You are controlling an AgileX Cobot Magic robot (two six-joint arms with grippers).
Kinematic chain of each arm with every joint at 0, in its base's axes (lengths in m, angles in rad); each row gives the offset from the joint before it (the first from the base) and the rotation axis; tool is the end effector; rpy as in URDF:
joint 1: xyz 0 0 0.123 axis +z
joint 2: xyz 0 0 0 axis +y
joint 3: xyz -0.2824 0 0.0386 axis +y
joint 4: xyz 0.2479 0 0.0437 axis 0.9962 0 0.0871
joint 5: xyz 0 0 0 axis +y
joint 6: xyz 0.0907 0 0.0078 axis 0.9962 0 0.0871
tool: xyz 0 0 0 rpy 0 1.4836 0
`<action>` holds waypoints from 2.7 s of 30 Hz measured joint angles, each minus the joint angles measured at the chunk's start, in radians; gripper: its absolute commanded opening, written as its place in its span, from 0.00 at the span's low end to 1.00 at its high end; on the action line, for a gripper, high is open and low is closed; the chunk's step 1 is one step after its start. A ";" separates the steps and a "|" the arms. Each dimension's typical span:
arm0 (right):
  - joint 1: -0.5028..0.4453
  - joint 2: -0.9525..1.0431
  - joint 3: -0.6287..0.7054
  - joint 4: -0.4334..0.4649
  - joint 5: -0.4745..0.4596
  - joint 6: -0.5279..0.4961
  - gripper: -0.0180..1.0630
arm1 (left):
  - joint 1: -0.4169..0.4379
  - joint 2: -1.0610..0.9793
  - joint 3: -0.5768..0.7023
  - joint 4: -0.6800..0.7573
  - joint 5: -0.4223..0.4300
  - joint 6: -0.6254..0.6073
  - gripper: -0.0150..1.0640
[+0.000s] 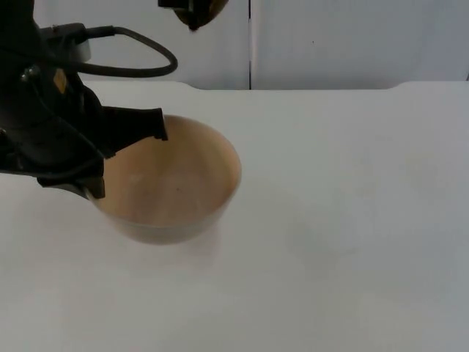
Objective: Pick up the bowl with the left hand and pour the coffee beans from the cup into the bowl with the right hand.
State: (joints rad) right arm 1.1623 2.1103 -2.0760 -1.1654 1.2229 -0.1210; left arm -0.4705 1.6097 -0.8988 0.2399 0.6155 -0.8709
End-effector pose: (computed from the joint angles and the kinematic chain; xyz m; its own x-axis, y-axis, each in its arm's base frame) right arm 0.2550 0.3910 0.3485 -0.0406 -0.9966 -0.0719 -0.3501 0.0816 -0.9332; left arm 0.2698 -0.1232 0.1901 -0.9098 -0.2307 -0.3450 -0.2047 0.9726 -0.1103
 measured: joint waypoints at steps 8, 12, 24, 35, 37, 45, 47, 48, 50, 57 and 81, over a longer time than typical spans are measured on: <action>0.023 0.000 0.004 -0.032 0.000 0.054 0.02 | 0.000 0.000 0.000 0.000 0.000 0.000 0.01; 0.032 0.000 0.004 -0.066 0.000 0.070 0.02 | 0.000 0.000 0.000 0.000 0.000 0.000 0.01; 0.042 0.000 0.004 -0.130 0.000 0.104 0.02 | 0.000 0.000 0.000 0.000 0.000 0.000 0.01; 0.042 0.000 0.004 -0.166 0.000 0.126 0.02 | 0.000 0.000 0.000 -0.004 0.000 0.000 0.01; 0.042 0.000 0.004 -0.166 0.000 0.126 0.02 | 0.000 0.000 0.000 -0.004 0.000 0.000 0.01; 0.042 0.000 0.004 -0.172 0.000 0.128 0.02 | 0.000 0.000 0.000 -0.004 -0.002 0.000 0.01; 0.042 0.000 0.004 -0.173 0.000 0.128 0.02 | 0.000 0.000 0.000 -0.004 -0.002 0.000 0.01; 0.042 0.000 0.004 -0.173 0.000 0.128 0.02 | 0.000 0.000 0.000 -0.004 -0.002 0.000 0.01; 0.042 0.000 0.004 -0.175 0.000 0.128 0.02 | 0.000 0.000 0.000 -0.004 -0.002 0.000 0.01; 0.042 0.000 0.004 -0.175 0.000 0.130 0.02 | 0.000 0.000 0.000 -0.004 -0.004 0.000 0.01; -0.015 -0.034 0.004 0.058 0.002 0.156 0.02 | 0.000 0.000 0.000 -0.007 -0.005 0.000 0.01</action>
State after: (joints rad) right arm 1.1476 2.0759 -2.0720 -1.1070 1.2248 0.0350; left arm -0.4705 1.6097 -0.8988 0.2330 0.6100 -0.8709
